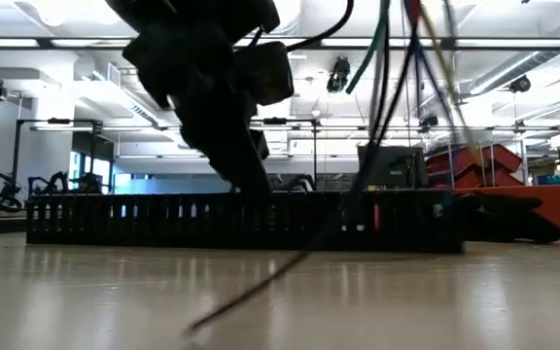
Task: Ziptie cables
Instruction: Put the colored zip-tied cables into the black cable duct
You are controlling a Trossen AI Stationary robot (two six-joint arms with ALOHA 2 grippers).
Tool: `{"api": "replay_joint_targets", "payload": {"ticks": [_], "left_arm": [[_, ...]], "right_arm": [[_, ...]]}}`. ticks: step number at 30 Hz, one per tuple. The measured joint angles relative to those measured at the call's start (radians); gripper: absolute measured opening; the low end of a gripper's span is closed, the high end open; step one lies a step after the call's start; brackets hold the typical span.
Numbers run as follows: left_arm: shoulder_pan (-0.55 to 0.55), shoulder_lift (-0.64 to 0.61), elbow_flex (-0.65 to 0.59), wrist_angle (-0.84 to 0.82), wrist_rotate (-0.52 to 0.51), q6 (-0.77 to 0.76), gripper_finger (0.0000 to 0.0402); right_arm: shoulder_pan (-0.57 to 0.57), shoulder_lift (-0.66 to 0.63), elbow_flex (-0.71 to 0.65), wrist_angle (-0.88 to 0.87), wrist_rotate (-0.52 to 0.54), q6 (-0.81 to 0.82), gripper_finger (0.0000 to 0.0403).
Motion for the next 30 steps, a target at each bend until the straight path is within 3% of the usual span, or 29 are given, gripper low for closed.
{"api": "replay_joint_targets", "payload": {"ticks": [4, 9, 14, 20, 25, 30], "left_arm": [[-0.024, -0.001, 0.0, 0.055, 0.041, -0.009, 0.0109], [-0.087, -0.064, -0.016, -0.003, 0.041, 0.002, 0.0115], [-0.141, -0.178, -0.047, -0.001, -0.133, 0.041, 0.0127], [-0.147, -0.23, -0.094, 0.043, -0.157, 0.073, 0.0145], [-0.232, -0.197, -0.126, 0.095, -0.091, 0.132, 0.0149], [-0.22, -0.078, -0.154, 0.219, -0.183, 0.122, 0.0132]], "right_arm": [[0.0, -0.021, 0.009, -0.003, 0.045, -0.028, 0.0], [0.0, -0.025, 0.009, -0.019, 0.125, -0.06, 0.0], [-0.004, -0.025, 0.008, -0.025, 0.155, -0.071, 0.0], [-0.003, -0.025, 0.007, -0.03, 0.175, -0.069, 0.0], [-0.002, -0.025, 0.007, -0.037, 0.175, -0.07, 0.0], [-0.002, -0.027, 0.015, -0.039, 0.159, -0.091, 0.0]]}}
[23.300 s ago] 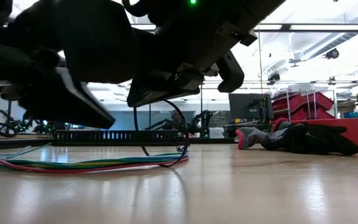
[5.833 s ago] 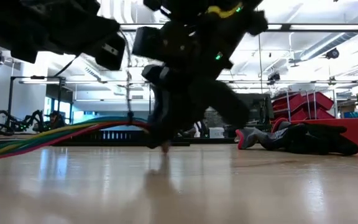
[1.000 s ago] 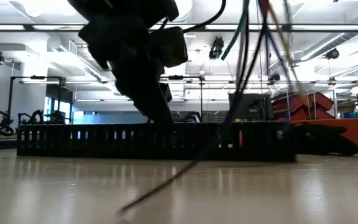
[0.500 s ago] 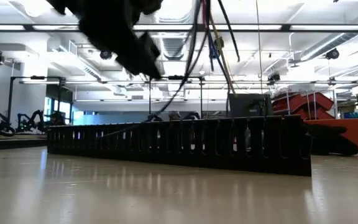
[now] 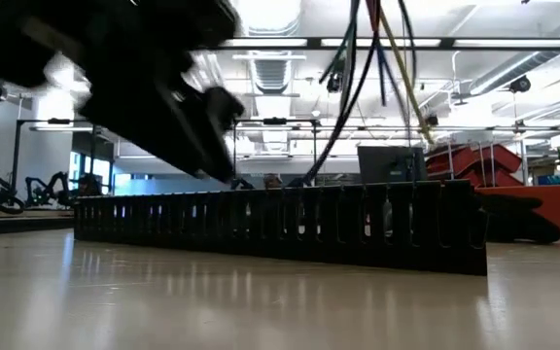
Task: Ziptie cables
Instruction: Put the colored zip-tied cables into the black cable duct
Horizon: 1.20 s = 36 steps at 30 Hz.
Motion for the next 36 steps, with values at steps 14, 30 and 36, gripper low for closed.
{"api": "replay_joint_targets", "payload": {"ticks": [14, 30, 36], "left_arm": [[0.109, 0.167, 0.055, 0.16, -0.066, 0.01, 0.0149], [-0.019, -0.235, 0.025, 0.069, -0.183, 0.029, 0.0158], [-0.022, -0.325, -0.183, 0.516, -0.092, 0.058, 0.0158]], "right_arm": [[0.007, -0.006, 0.045, -0.01, -0.074, -0.044, 0.0], [-0.045, 0.058, 0.022, -0.019, 0.003, -0.062, 0.0], [-0.117, 0.143, 0.025, 0.03, 0.059, -0.181, 0.0]]}}
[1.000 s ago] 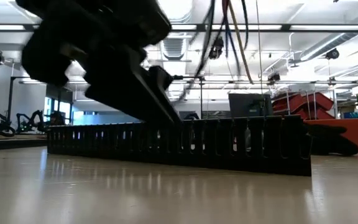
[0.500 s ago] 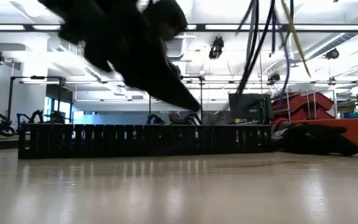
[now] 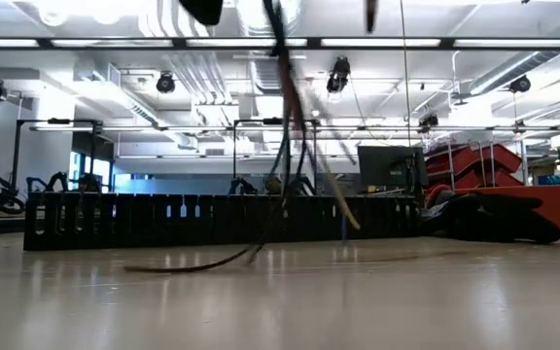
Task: Ziptie cables
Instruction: Put the colored zip-tied cables into the black cable duct
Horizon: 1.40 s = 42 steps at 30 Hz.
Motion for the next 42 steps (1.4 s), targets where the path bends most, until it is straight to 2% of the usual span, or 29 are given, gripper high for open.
{"api": "replay_joint_targets", "payload": {"ticks": [4, 7, 9, 13, 19, 23, 27, 29, 34, 38, 42], "left_arm": [[0.027, 0.021, -0.139, 0.291, 0.007, -0.025, 0.0176], [0.043, 0.074, -0.199, 0.464, 0.094, -0.045, 0.0196], [0.048, 0.106, -0.212, 0.52, 0.137, -0.051, 0.0208], [0.058, 0.143, -0.217, 0.529, 0.179, -0.053, 0.0227], [0.058, 0.125, -0.224, 0.532, 0.227, -0.067, 0.0231], [0.06, 0.149, -0.186, 0.496, 0.223, -0.062, 0.0226], [0.064, 0.217, -0.137, 0.406, 0.22, -0.061, 0.0219], [0.07, 0.251, -0.116, 0.354, 0.211, -0.067, 0.021], [0.086, 0.324, -0.066, 0.338, 0.204, -0.079, 0.0166], [0.087, 0.313, -0.06, 0.237, 0.178, -0.087, 0.0106], [0.087, 0.255, -0.063, 0.074, 0.091, -0.103, 0.0032]], "right_arm": [[-0.048, 0.031, 0.001, 0.071, -0.017, -0.097, 0.0], [-0.097, 0.036, 0.002, 0.1, -0.019, -0.132, 0.0], [-0.122, 0.037, 0.002, 0.126, -0.019, -0.16, 0.0], [-0.132, 0.024, 0.003, 0.201, -0.076, -0.253, 0.0], [-0.131, -0.003, 0.004, 0.191, -0.104, -0.271, 0.0], [-0.134, 0.002, 0.004, 0.193, -0.084, -0.271, 0.0], [-0.139, 0.003, 0.004, 0.193, -0.013, -0.272, 0.0], [-0.144, -0.001, 0.004, 0.194, 0.012, -0.27, 0.0], [-0.156, -0.016, 0.004, 0.177, 0.015, -0.245, 0.0], [-0.16, -0.017, 0.003, 0.113, 0.016, -0.2, 0.0], [-0.164, -0.028, 0.003, 0.052, 0.015, -0.153, 0.0]]}}
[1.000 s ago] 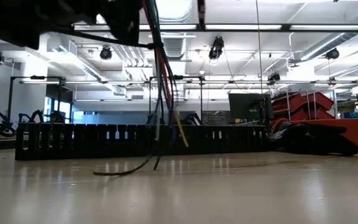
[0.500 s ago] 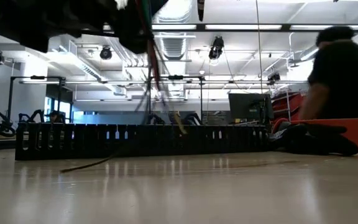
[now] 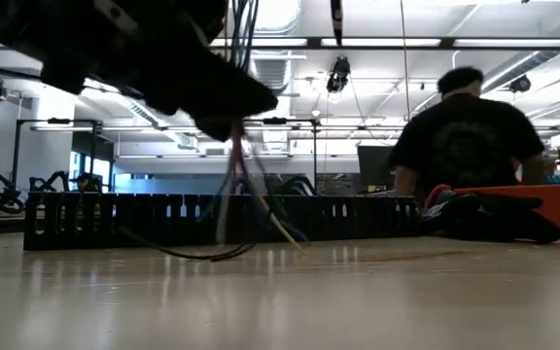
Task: Ziptie cables
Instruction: Put the colored zip-tied cables into the black cable duct
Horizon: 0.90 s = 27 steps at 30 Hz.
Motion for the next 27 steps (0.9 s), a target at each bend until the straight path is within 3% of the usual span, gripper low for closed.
{"api": "replay_joint_targets", "payload": {"ticks": [4, 8, 13, 18, 23, 27], "left_arm": [[0.0, -0.123, 0.006, -0.263, -0.099, -0.042, 0.0009], [-0.006, -0.296, 0.092, -0.747, -0.197, -0.127, 0.0005], [-0.012, -0.423, 0.273, -1.248, -0.165, -0.248, 0.0004], [-0.011, -0.413, 0.444, -1.632, -0.106, -0.35, 0.0002], [-0.008, -0.36, 0.491, -1.795, -0.025, -0.405, 0.0001], [0.003, -0.306, 0.416, -1.739, -0.013, -0.376, 0.0001]], "right_arm": [[-0.016, -0.002, 0.0, -0.098, -0.005, 0.064, 0.0], [-0.058, 0.02, -0.005, -0.232, -0.007, 0.141, 0.0], [-0.12, 0.09, -0.021, -0.272, -0.037, 0.152, 0.0], [-0.188, 0.194, -0.022, -0.245, -0.126, 0.098, 0.0], [-0.236, 0.28, -0.021, -0.178, -0.317, 0.041, 0.0], [-0.257, 0.337, -0.023, -0.169, -0.327, -0.004, 0.0]]}}
